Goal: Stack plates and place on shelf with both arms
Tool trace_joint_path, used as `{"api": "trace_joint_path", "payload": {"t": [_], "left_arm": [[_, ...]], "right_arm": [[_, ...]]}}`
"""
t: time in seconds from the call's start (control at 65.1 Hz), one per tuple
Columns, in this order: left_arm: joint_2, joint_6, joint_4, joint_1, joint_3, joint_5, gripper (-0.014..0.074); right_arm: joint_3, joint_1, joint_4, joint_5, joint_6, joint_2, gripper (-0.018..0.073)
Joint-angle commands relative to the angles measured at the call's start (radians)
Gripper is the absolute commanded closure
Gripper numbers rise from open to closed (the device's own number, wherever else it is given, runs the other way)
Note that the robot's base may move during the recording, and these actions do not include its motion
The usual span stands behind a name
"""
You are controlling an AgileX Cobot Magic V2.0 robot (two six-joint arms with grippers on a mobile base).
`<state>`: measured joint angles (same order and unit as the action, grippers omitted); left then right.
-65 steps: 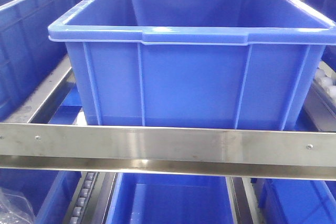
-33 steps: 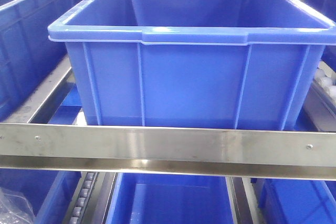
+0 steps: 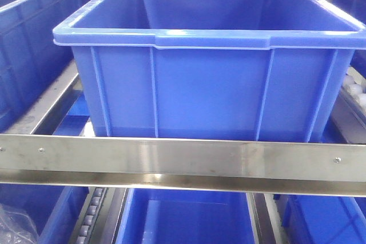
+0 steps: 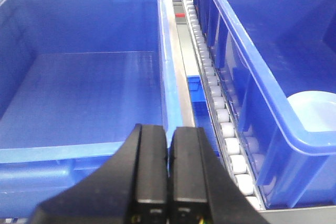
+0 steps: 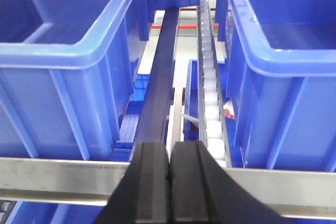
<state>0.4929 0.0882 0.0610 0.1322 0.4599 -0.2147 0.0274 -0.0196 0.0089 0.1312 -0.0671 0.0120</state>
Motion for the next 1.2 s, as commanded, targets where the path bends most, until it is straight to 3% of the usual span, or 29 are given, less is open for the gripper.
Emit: {"api": "trace_joint_path", "payload": {"t": [0.0,0.968,1.183], "left_arm": [[0.005,-0.007,0.001,0.0,0.029,0.078,0.0514],[-0.006,-0.007,0.001,0.0,0.018,0.079,0.0514],[-0.121,-0.007,0.011,0.0,-0.103,0.238,0.0514]], "right_arm": [[0.003,-0.005,-0.016,-0.096,-0.006,0.018,0.0511],[0.002,-0.004,-0.002,-0.07,0.015,0.018,0.0511],[0.002,-0.004,-0.002,-0.07,0.015,0.018,0.0511]]}}
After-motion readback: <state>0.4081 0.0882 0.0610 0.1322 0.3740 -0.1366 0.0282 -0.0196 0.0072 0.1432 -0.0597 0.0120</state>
